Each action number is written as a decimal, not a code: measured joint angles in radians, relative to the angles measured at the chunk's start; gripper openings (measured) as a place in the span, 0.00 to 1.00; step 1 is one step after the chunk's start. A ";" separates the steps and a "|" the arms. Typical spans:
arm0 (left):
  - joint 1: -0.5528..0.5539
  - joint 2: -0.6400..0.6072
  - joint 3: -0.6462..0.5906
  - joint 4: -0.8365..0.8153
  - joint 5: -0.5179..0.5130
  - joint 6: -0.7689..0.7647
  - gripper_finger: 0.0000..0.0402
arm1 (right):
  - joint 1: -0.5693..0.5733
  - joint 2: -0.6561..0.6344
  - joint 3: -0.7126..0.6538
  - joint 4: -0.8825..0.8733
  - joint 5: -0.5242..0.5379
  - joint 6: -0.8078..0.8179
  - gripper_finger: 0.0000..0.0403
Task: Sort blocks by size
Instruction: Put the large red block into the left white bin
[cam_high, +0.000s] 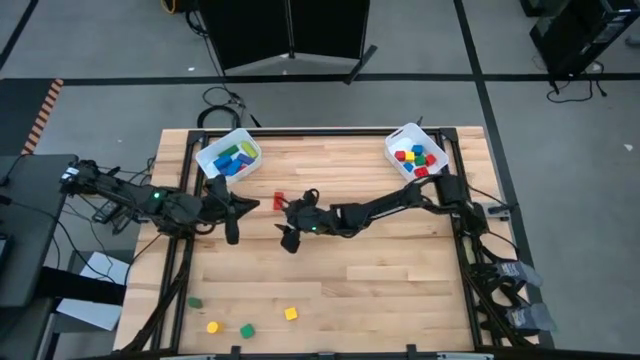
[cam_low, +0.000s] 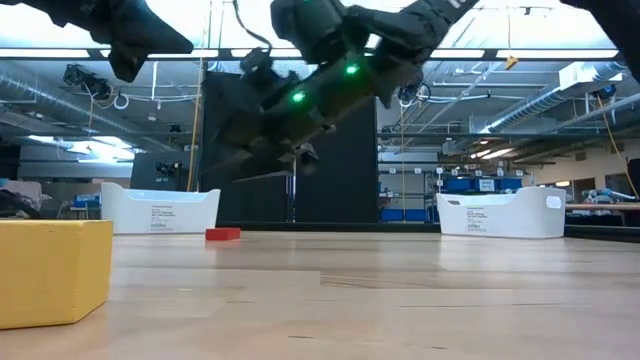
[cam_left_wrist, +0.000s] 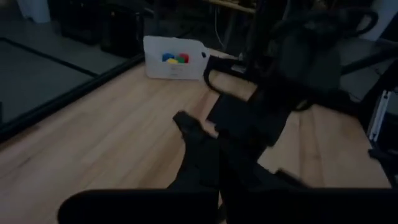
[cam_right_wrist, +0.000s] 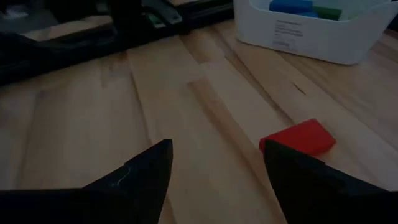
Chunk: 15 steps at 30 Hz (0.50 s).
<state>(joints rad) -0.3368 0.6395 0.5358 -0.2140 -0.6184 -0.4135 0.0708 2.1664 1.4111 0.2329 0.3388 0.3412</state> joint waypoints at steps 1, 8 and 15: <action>0.000 -0.001 0.000 0.002 -0.004 0.008 0.01 | 0.000 0.020 0.031 -0.022 0.010 0.000 0.66; 0.000 -0.003 0.000 -0.012 -0.019 0.022 0.01 | -0.022 0.144 0.216 -0.146 0.085 0.003 0.73; 0.000 -0.003 0.000 -0.052 -0.046 0.021 0.01 | -0.072 0.260 0.388 -0.333 0.185 0.121 0.82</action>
<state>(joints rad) -0.3367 0.6365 0.5361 -0.2662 -0.6647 -0.3927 -0.0016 2.4265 1.7989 -0.1003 0.5236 0.4625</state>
